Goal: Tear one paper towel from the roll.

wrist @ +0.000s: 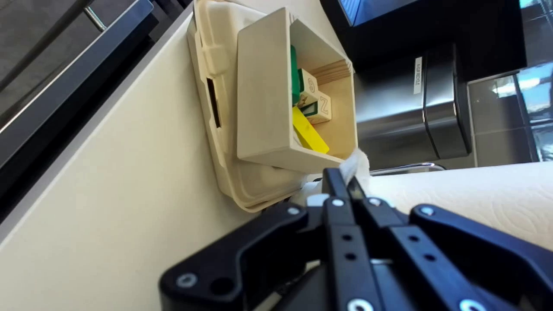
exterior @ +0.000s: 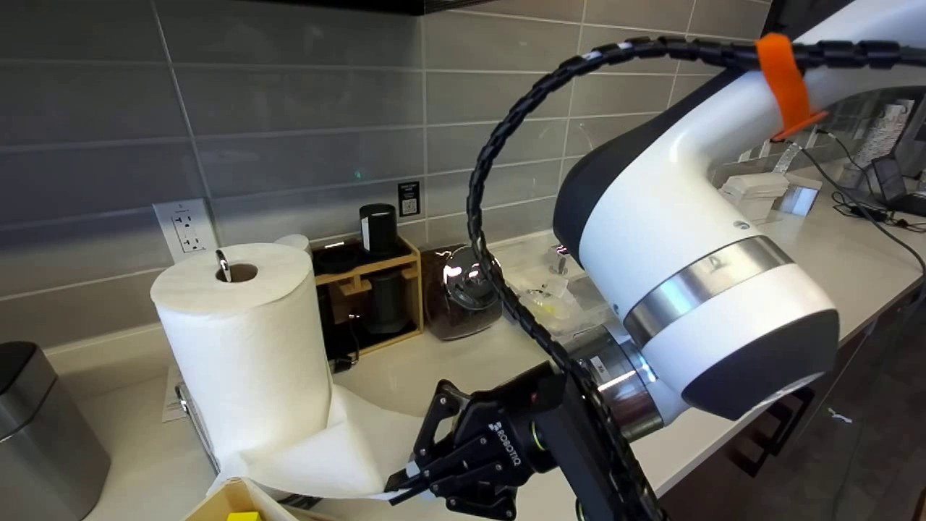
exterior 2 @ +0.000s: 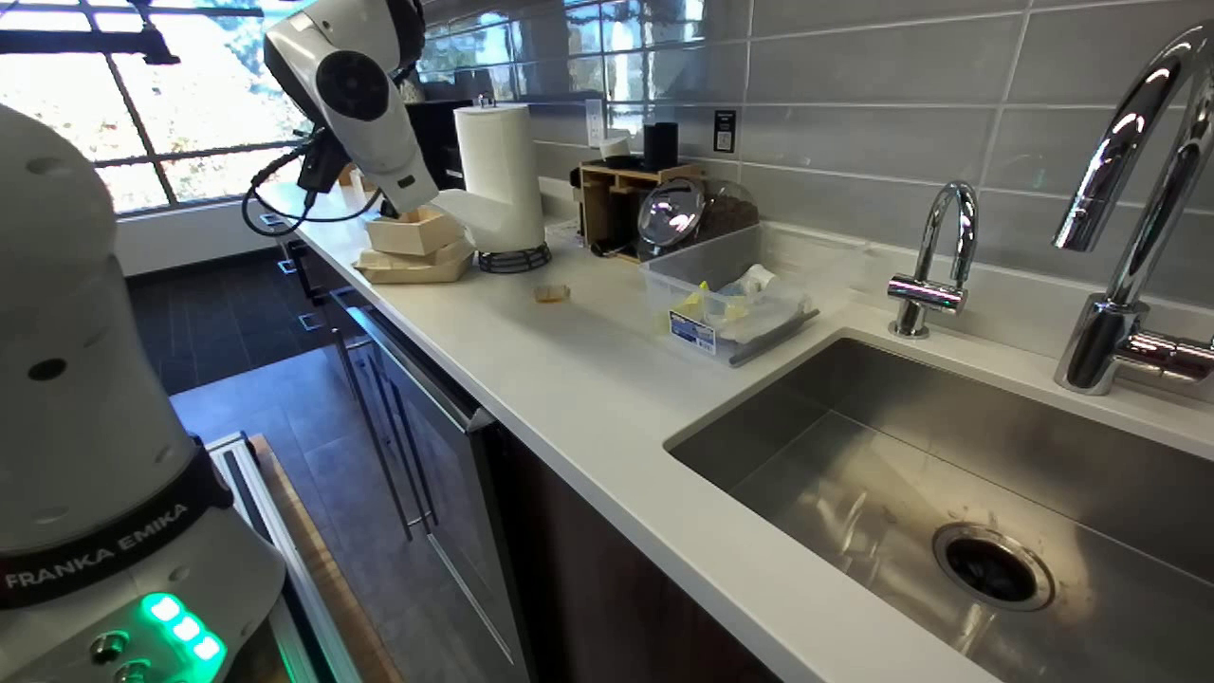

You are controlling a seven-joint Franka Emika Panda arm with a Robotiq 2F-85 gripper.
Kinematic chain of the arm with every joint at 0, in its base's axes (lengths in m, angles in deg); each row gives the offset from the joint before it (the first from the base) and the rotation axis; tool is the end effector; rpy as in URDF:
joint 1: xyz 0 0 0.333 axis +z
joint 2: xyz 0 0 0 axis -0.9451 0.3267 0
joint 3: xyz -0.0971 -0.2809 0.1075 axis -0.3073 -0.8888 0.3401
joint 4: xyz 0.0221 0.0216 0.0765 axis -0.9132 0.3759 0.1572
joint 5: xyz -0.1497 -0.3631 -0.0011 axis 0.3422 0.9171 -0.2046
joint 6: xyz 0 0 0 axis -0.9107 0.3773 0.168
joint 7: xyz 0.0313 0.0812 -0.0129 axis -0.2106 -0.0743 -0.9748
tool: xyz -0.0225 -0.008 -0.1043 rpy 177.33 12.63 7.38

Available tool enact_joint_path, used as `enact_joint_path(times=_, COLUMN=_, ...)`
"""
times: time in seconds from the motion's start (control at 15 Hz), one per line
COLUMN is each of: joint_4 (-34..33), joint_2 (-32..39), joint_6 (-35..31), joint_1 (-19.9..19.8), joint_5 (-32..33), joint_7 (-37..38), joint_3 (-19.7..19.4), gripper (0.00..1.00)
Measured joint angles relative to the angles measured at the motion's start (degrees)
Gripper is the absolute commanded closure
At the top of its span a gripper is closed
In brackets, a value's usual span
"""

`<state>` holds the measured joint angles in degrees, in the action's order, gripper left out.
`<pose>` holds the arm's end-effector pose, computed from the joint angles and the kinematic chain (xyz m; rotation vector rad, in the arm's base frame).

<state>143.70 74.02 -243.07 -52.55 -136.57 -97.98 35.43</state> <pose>0.3638 0.3179 0.2883 -1.9036 0.8620 -0.0387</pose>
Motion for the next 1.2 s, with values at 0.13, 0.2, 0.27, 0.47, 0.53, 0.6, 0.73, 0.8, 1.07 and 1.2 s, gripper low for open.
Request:
enact_joint_path(times=0.13, joint_4=1.4, joint_2=0.2, joint_6=2.2, joint_1=0.0, joint_5=-3.6, joint_7=-1.9, joint_3=-0.2, gripper=1.00)
enact_joint_path(times=0.2, joint_4=2.2, joint_2=0.4, joint_6=3.5, joint_1=-0.1, joint_5=-5.5, joint_7=-2.8, joint_3=-0.3, gripper=1.00)
enact_joint_path(times=0.27, joint_4=3.2, joint_2=0.5, joint_6=4.7, joint_1=-0.1, joint_5=-7.5, joint_7=-3.7, joint_3=-0.3, gripper=1.00)
enact_joint_path(times=0.47, joint_4=6.5, joint_2=0.3, joint_6=8.2, joint_1=0.2, joint_5=-8.1, joint_7=-3.1, joint_3=-3.0, gripper=1.00)
enact_joint_path(times=0.53, joint_4=7.4, joint_2=0.0, joint_6=8.8, joint_1=0.0, joint_5=-8.1, joint_7=-2.7, joint_3=-4.4, gripper=1.00)
enact_joint_path(times=0.6, joint_4=8.3, joint_2=-0.3, joint_6=9.2, joint_1=-0.3, joint_5=-8.1, joint_7=-2.3, joint_3=-5.7, gripper=1.00)
enact_joint_path(times=0.73, joint_4=10.2, joint_2=-1.3, joint_6=9.5, joint_1=-1.1, joint_5=-8.0, joint_7=-1.3, joint_3=-8.0, gripper=1.00)
enact_joint_path(times=0.8, joint_4=11.1, joint_2=-1.8, joint_6=9.5, joint_1=-1.5, joint_5=-8.0, joint_7=-0.8, joint_3=-8.9, gripper=1.00)
enact_joint_path(times=1.07, joint_4=15.1, joint_2=-3.5, joint_6=11.3, joint_1=-2.9, joint_5=-8.0, joint_7=1.6, joint_3=-10.9, gripper=1.00)
enact_joint_path(times=1.2, joint_4=17.2, joint_2=-3.6, joint_6=13.4, joint_1=-3.4, joint_5=-8.0, joint_7=2.9, joint_3=-11.5, gripper=1.00)
